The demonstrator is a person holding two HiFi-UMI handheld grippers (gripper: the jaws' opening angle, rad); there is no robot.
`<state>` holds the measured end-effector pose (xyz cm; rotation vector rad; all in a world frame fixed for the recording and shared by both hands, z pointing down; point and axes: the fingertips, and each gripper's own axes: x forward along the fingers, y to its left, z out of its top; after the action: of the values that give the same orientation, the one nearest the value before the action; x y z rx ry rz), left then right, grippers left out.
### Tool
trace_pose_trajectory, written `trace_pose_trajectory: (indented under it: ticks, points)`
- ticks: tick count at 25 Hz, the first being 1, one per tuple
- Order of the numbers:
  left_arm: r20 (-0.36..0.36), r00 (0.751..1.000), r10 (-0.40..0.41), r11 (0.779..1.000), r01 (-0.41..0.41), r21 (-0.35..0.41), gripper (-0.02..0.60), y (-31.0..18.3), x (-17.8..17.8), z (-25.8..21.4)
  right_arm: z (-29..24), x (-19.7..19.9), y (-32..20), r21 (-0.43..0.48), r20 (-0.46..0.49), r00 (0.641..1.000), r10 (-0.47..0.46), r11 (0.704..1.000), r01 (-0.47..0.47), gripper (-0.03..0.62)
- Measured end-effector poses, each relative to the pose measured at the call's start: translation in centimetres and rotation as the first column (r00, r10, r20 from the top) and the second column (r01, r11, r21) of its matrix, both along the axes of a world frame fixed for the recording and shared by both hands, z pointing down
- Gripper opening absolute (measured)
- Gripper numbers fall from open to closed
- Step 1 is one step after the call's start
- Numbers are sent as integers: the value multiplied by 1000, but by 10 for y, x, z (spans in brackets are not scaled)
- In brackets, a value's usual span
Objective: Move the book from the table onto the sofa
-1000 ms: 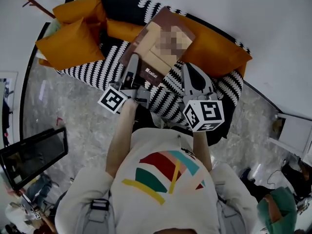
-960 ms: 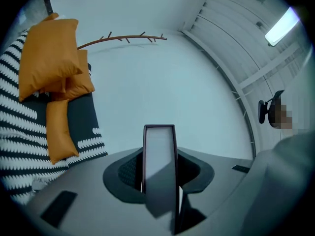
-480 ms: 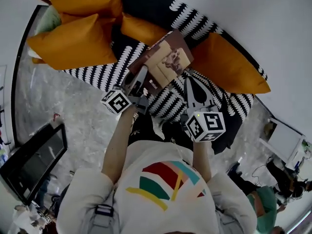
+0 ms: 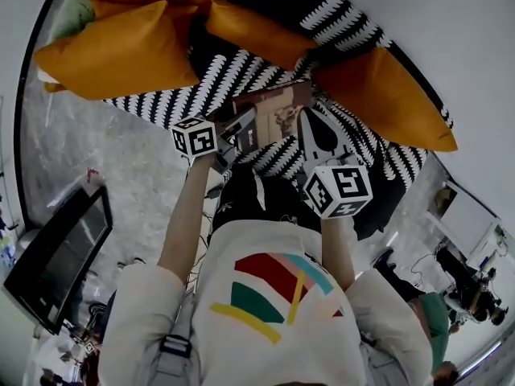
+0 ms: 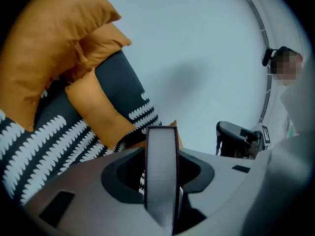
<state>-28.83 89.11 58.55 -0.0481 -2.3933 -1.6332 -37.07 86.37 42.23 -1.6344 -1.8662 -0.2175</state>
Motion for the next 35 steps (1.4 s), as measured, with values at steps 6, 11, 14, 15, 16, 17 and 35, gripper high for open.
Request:
trace_pose_trajectory:
  ticks: [6,11,14,15,16,17,35]
  points:
    - [-90,990,-108,983,93,-160,359,43,-9,5,-2,-11,-4,-5,-7,1000,26,1000,-26,8]
    - [-82,990,-116,948,85,-306,359,64,-14,-22,-10,-19,-7,-34,0,999,45,998,-45,8]
    - [-54,988,-142,926,114,-359,359,70,-16,-46,-20,-22,-7,-60,11,999,50,997,-49,8]
    - [-42,989,-145,919,119,-375,359,69,-17,-55,-24,-23,-7,-70,15,999,50,996,-49,8]
    - [-29,990,-140,912,117,-393,359,67,-19,-66,-29,-24,-7,-81,19,999,50,996,-48,8]
    - [-14,992,-125,904,108,-413,357,64,-21,-77,-35,-25,-7,-93,24,999,49,995,-47,8]
    - [368,878,-307,219,441,-870,6,49,-30,-417,-216,-45,10,-494,179,981,70,869,28,8]
